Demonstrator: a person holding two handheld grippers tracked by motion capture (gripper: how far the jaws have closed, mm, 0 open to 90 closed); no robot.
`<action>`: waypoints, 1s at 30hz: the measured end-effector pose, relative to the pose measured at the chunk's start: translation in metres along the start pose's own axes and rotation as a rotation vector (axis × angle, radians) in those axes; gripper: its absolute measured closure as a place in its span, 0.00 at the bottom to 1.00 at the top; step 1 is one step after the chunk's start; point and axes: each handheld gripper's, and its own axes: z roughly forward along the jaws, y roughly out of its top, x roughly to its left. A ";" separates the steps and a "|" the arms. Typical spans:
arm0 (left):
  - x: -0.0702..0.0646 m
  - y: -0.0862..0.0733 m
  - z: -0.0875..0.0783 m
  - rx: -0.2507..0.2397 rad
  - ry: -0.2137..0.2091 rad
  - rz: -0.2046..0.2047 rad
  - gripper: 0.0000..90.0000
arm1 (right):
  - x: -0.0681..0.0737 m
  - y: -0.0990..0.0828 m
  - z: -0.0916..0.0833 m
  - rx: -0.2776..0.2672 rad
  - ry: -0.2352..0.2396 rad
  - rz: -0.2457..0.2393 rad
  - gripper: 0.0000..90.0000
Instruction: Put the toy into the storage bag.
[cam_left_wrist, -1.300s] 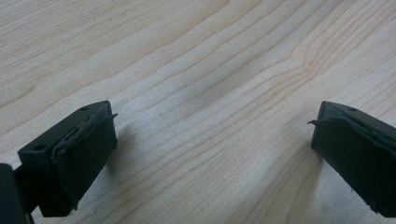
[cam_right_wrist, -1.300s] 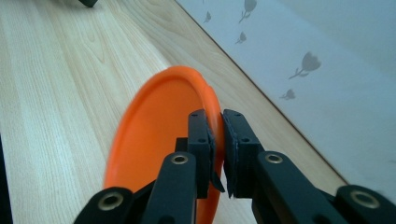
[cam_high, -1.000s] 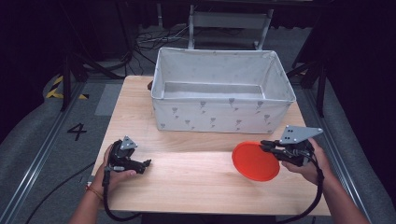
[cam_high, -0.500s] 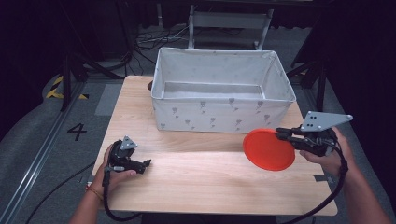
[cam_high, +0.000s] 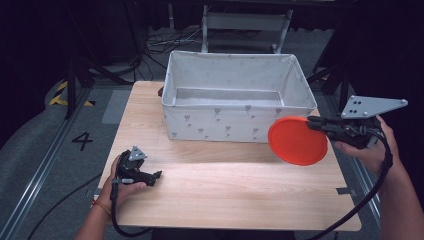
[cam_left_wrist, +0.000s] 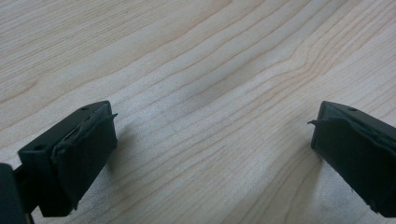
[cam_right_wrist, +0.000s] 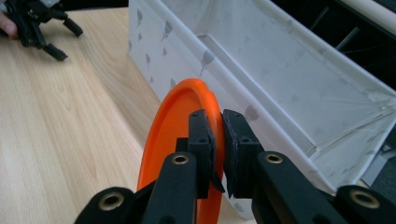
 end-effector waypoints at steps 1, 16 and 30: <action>0.000 0.000 0.000 0.000 0.001 -0.001 0.01 | 0.000 0.000 0.000 0.000 0.000 0.000 0.92; -0.001 0.000 0.000 -0.001 0.002 -0.006 0.01 | -0.028 0.044 -0.010 -0.007 -0.024 -0.035 0.92; -0.001 -0.001 -0.001 0.000 0.003 -0.004 0.01 | -0.060 0.085 0.004 -0.010 -0.071 -0.040 0.92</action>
